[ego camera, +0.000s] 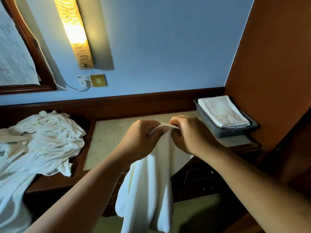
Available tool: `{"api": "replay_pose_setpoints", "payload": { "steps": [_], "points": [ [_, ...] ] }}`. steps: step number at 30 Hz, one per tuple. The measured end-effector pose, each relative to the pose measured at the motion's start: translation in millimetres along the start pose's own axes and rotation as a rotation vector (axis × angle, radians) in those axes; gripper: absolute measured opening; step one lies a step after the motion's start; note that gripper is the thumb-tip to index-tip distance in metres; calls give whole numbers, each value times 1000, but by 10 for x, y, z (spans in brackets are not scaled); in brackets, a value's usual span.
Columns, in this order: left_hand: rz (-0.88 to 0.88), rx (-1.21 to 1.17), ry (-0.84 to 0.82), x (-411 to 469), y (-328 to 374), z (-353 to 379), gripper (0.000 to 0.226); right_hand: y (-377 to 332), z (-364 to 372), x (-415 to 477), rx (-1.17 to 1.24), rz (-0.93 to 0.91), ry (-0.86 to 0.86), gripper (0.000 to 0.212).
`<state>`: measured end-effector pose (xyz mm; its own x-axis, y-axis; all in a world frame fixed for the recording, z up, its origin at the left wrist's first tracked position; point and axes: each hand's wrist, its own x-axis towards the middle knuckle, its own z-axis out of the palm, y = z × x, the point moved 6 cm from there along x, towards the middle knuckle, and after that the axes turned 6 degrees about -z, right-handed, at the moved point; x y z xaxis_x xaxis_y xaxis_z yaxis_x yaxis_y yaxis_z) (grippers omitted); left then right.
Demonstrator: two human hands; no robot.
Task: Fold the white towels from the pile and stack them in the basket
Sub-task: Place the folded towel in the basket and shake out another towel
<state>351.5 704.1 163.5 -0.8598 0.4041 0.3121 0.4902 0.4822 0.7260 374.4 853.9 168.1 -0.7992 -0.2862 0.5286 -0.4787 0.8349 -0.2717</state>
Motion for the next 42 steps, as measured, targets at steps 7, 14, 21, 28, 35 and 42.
{"api": "replay_pose_setpoints", "payload": {
  "steps": [7,14,21,28,35,42],
  "points": [
    [-37,-80,-74,-25,-92,-29,50,-52,-139,154,14,-114,-171,11],
    [-66,-220,-72,-10,-130,-78,32,-77,-273,136,213,-215,-272,14],
    [-78,-189,-122,61,-71,-1,12,215,-323,258,87,-46,-558,19],
    [-79,-118,-55,97,-33,95,18,192,-329,222,-117,-50,-367,15],
    [26,-11,38,113,38,9,19,46,-297,224,-239,-179,-61,10],
    [56,293,-111,-77,-708,180,26,-88,-318,459,-322,-277,-44,34]
  ]
}}
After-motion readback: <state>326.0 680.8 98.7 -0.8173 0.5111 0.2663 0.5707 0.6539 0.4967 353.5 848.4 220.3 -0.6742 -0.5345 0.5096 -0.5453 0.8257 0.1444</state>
